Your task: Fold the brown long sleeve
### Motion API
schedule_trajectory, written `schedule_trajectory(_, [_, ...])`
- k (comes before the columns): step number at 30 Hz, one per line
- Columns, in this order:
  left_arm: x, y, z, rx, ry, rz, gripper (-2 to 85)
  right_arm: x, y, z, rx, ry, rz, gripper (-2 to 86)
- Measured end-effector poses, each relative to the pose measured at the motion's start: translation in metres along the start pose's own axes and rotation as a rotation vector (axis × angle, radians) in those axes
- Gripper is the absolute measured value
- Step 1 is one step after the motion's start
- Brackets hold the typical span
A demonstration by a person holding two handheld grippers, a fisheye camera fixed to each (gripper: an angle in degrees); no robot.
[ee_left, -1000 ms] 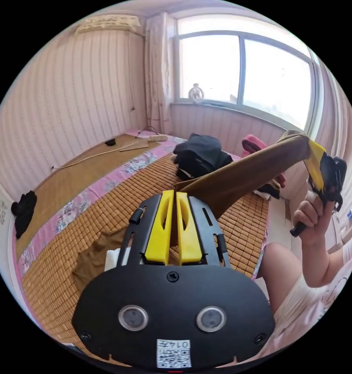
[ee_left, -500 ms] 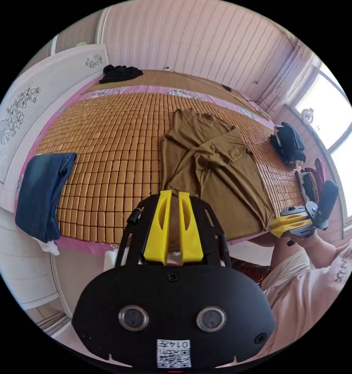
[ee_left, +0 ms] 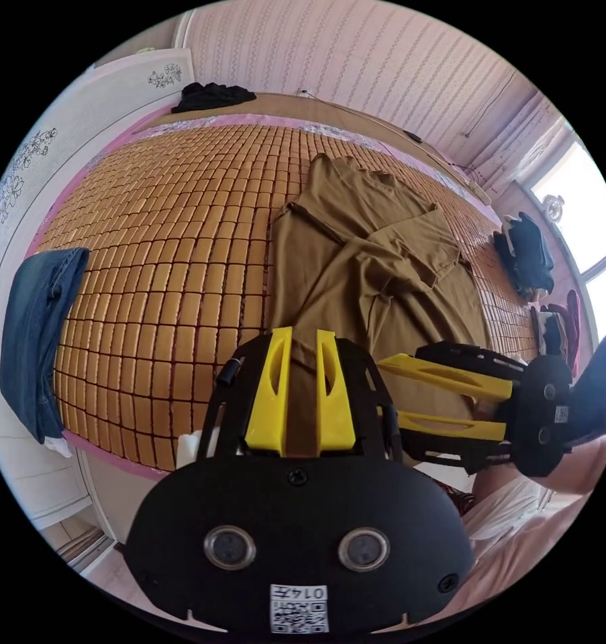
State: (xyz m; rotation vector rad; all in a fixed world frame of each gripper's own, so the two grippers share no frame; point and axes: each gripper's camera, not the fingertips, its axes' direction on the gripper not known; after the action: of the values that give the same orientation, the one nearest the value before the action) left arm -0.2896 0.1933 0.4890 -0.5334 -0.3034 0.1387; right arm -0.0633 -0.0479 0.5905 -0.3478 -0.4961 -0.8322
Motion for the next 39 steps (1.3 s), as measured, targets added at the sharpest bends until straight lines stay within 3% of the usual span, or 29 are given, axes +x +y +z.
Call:
schedule_trajectory(3, [-0.001, -0.007, 0.005, -0.044, -0.062, 0.042, 0.9, 0.008, -0.021, 0.023, -0.112, 0.018, 0.018, 7.7])
schedule_trajectory(7, [-0.005, -0.008, -0.011, -0.038, -0.069, 0.104, -0.8, 0.019, -0.032, -0.003, -0.094, 0.045, 0.068, 1.9])
schedule_trajectory(14, [-0.024, -0.003, -0.082, 0.014, 0.016, 0.154, -1.0, 0.002, -0.034, -0.093, 0.030, 0.089, -0.014, 0.0])
schedule_trajectory(22, [-0.057, -0.002, -0.112, 0.020, 0.019, 0.153, -1.0, 0.000, -0.049, -0.128, 0.048, -0.061, -0.033, 0.6])
schedule_trajectory(31, [-0.088, -0.005, -0.079, -0.156, 0.014, 0.129, -1.0, 0.040, -0.037, -0.110, -0.087, -0.310, 0.027, 6.5])
schedule_trajectory(39, [-0.088, -0.016, -0.089, -0.137, 0.117, 0.202, 0.4, 0.107, 0.022, -0.123, -0.106, -0.205, 0.176, 7.1])
